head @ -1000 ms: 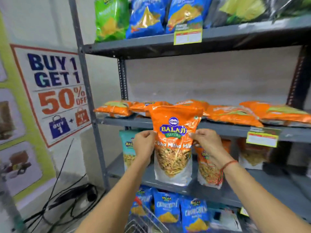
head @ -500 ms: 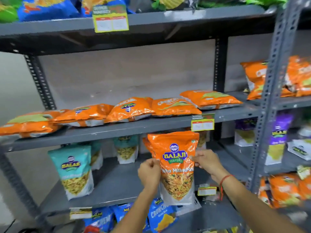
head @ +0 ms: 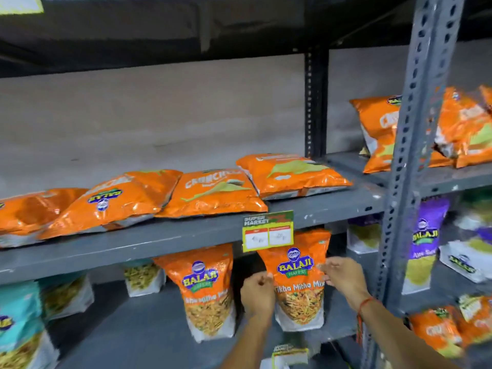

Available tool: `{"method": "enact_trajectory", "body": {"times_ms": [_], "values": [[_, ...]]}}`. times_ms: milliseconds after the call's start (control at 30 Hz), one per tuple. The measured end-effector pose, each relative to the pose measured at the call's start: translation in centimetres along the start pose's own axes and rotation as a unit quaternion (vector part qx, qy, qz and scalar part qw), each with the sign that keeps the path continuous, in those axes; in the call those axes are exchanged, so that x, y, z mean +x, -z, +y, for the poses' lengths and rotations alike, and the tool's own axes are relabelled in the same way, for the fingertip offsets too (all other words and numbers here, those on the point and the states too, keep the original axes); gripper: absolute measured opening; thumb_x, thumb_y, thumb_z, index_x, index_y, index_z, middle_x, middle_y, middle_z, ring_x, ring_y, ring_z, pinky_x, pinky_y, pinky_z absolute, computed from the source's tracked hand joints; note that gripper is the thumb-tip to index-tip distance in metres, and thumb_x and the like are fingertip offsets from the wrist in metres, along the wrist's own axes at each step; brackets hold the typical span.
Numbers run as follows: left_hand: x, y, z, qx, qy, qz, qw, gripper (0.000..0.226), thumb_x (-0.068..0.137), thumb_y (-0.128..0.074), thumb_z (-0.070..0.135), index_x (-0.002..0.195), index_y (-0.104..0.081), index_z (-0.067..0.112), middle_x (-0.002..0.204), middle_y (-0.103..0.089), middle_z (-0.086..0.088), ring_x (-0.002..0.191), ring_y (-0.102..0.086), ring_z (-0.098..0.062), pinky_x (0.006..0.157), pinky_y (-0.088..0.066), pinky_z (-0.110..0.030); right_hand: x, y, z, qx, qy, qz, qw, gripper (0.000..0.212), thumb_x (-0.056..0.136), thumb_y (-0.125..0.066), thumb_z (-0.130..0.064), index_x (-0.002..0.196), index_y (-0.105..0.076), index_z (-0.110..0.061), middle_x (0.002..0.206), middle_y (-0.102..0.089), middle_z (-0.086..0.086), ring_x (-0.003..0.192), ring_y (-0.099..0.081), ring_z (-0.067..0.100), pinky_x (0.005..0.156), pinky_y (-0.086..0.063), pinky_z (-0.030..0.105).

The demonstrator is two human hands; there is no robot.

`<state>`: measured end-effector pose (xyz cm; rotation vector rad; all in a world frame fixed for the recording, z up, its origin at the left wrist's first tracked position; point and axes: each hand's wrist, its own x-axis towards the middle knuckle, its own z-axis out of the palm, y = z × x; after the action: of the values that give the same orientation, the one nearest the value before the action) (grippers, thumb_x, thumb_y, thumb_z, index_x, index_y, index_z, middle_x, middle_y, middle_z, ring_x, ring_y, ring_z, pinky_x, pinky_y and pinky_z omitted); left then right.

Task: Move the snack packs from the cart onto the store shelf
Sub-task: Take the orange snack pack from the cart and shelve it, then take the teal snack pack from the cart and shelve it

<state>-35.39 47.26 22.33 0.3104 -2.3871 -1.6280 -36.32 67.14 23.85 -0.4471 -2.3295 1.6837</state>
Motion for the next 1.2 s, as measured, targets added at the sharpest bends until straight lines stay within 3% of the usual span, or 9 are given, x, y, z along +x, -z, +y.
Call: {"method": "enact_trajectory", "body": {"times_ms": [200, 333, 433, 567, 667, 767, 933, 1067, 1200], "values": [[1.6, -2.6, 0.2, -0.019, 0.015, 0.019, 1.0, 0.02, 0.09, -0.06, 0.027, 0.09, -0.077, 0.016, 0.091, -0.077, -0.001, 0.078, -0.064, -0.013, 0.062, -0.039, -0.022, 3.3, 0.1, 2.1, 0.03, 0.042, -0.029, 0.998, 0.019, 0.076, -0.078, -0.031, 0.059, -0.073, -0.024, 0.061, -0.075, -0.008, 0.062, -0.074, 0.009, 0.067, -0.062, 0.037], [2.5, -3.2, -0.2, -0.01, 0.008, 0.008, 1.0, 0.023, 0.09, -0.061, 0.03, 0.093, -0.076, 0.013, 0.094, -0.078, -0.004, 0.081, -0.068, -0.015, 0.064, -0.045, -0.021, 4.3, -0.4, 3.3, 0.04, 0.042, -0.049, 0.997, 0.012, 0.078, -0.075, -0.032, 0.066, -0.076, -0.034, 0.069, -0.077, -0.013, 0.067, -0.073, 0.005, 0.064, -0.06, 0.026], [3.0, -3.3, -0.6, -0.007, 0.008, -0.007, 1.0, 0.024, 0.09, -0.06, 0.031, 0.095, -0.076, 0.013, 0.096, -0.078, -0.005, 0.088, -0.07, -0.019, 0.071, -0.046, -0.024, 5.1, -0.6, 3.9, 0.051, 0.021, -0.045, 0.997, 0.008, 0.077, -0.077, -0.025, 0.07, -0.075, -0.021, 0.075, -0.078, 0.0, 0.068, -0.075, 0.013, 0.054, -0.056, 0.017], [2.4, -1.7, -0.8, -0.013, -0.006, -0.009, 1.0, 0.021, 0.089, -0.062, 0.029, 0.098, -0.076, 0.016, 0.099, -0.077, -0.001, 0.091, -0.069, -0.013, 0.072, -0.045, -0.021, 3.9, -1.2, 3.2, 0.065, 0.034, 0.026, 0.997, 0.034, 0.072, -0.081, -0.03, 0.1, -0.065, -0.019, 0.097, -0.067, 0.004, 0.077, -0.071, 0.024, 0.058, -0.06, 0.035], [1.3, 1.5, -0.5, -0.032, -0.029, 0.034, 0.998, 0.024, 0.087, -0.066, 0.026, 0.104, -0.074, 0.011, 0.104, -0.076, -0.003, 0.092, -0.065, -0.01, 0.077, -0.046, -0.018, 1.1, -2.8, 1.4, 0.066, 0.086, 0.097, 0.989, 0.03, 0.07, -0.08, -0.038, 0.09, -0.058, -0.032, 0.09, -0.063, 0.002, 0.078, -0.067, 0.026, 0.068, -0.059, 0.044], [-0.1, 6.7, -0.3, -0.047, -0.047, 0.099, 0.993, 0.021, 0.086, -0.067, 0.027, 0.098, -0.075, 0.012, 0.095, -0.077, -0.002, 0.081, -0.065, -0.007, 0.073, -0.048, -0.016, -2.8, -6.3, -1.3, 0.122, 0.09, 0.074, 0.986, 0.021, 0.074, -0.078, -0.033, 0.079, -0.058, -0.03, 0.078, -0.064, 0.001, 0.077, -0.066, 0.027, 0.07, -0.055, 0.038], [-3.1, 18.9, -2.0, -0.063, -0.055, 0.196, 0.977, 0.021, 0.082, -0.07, 0.029, 0.097, -0.076, 0.015, 0.089, -0.078, 0.0, 0.066, -0.06, 0.017, 0.071, -0.048, -0.008, -11.4, -14.5, -6.1, 0.22, 0.063, -0.059, 0.972, 0.009, 0.085, -0.068, -0.015, 0.092, -0.064, -0.017, 0.082, -0.063, 0.009, 0.077, -0.059, 0.024, 0.066, -0.05, 0.033], [-7.0, 30.6, -5.0, -0.062, -0.027, 0.274, 0.959, 0.022, 0.082, -0.072, 0.025, 0.098, -0.075, 0.011, 0.095, -0.078, -0.007, 0.087, -0.072, -0.015, 0.086, -0.054, -0.03, -20.0, -21.8, -8.9, 0.207, 0.068, -0.184, 0.958, 0.016, 0.087, -0.062, -0.005, 0.101, -0.066, 0.002, 0.087, -0.065, 0.014, 0.077, -0.057, 0.019, 0.062, -0.045, 0.019], [-12.5, 41.8, -10.3, -0.006, 0.019, 0.36, 0.933, 0.026, 0.082, -0.071, 0.028, 0.1, -0.075, 0.011, 0.096, -0.078, -0.008, 0.087, -0.072, -0.014, 0.084, -0.055, -0.029, -29.4, -28.9, -10.0, 0.158, 0.066, -0.355, 0.919, 0.021, 0.088, -0.064, -0.01, 0.107, -0.065, -0.002, 0.09, -0.065, 0.011, 0.075, -0.058, 0.012, 0.067, -0.045, 0.02]]}}
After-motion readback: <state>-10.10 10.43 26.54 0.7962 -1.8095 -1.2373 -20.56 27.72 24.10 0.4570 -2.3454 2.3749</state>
